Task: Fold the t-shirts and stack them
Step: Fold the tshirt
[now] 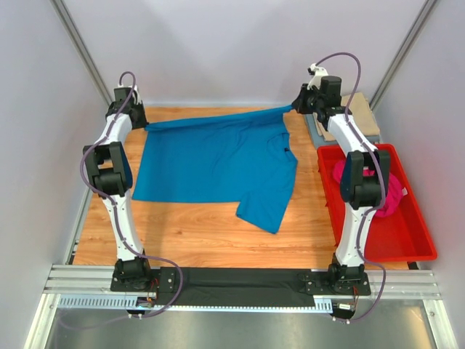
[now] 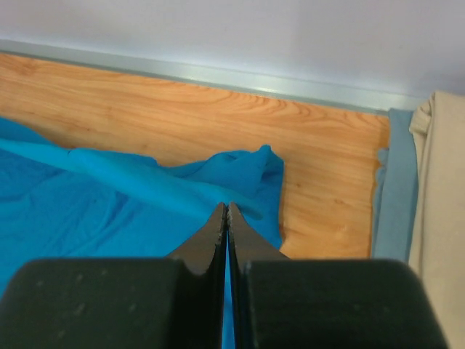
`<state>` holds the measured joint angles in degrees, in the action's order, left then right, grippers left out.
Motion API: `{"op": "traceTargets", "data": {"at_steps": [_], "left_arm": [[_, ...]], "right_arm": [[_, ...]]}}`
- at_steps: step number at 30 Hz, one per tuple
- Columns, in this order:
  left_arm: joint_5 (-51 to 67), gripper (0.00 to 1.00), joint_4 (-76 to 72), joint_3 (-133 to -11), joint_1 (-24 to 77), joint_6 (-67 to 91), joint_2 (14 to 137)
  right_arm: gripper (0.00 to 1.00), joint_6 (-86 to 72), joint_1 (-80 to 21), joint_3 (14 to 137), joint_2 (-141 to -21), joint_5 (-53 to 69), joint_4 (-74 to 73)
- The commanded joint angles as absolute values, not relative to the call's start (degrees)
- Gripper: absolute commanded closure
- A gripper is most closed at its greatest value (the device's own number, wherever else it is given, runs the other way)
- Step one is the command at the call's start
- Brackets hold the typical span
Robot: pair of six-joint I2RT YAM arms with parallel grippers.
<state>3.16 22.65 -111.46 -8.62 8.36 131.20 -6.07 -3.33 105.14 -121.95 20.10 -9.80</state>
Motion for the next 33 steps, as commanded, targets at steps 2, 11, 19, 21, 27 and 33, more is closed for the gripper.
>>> {"op": "traceTargets", "data": {"at_steps": [2, 11, 19, 21, 27, 33], "left_arm": [[2.5, 1.00, 24.3, -108.9, -9.0, 5.5, 126.1], [-1.8, 1.00, 19.7, -98.0, -8.8, 5.9, 121.4], [-6.7, 1.00, 20.5, -94.7, -8.7, 6.9, 118.9], [-7.6, 1.00, 21.6, -95.0, -8.8, 7.0, 119.0], [-8.9, 1.00, 21.1, -93.6, -8.8, 7.8, 117.5], [-9.8, 1.00, 23.0, -93.7, -8.8, 8.8, 115.1]], "right_arm": [[1.00, -7.1, -3.4, 99.6, -116.7, 17.2, -9.2], [1.00, -9.1, -6.6, 84.2, -111.5, 13.8, -5.2], [1.00, -10.1, -6.9, 79.4, -109.8, 13.5, -4.1], [1.00, -10.2, -6.9, 78.2, -109.3, 13.6, -3.9], [1.00, -9.8, -6.9, 75.7, -107.8, 12.9, -2.2], [1.00, -9.5, -6.9, 77.1, -106.2, 13.4, -3.2]]}}
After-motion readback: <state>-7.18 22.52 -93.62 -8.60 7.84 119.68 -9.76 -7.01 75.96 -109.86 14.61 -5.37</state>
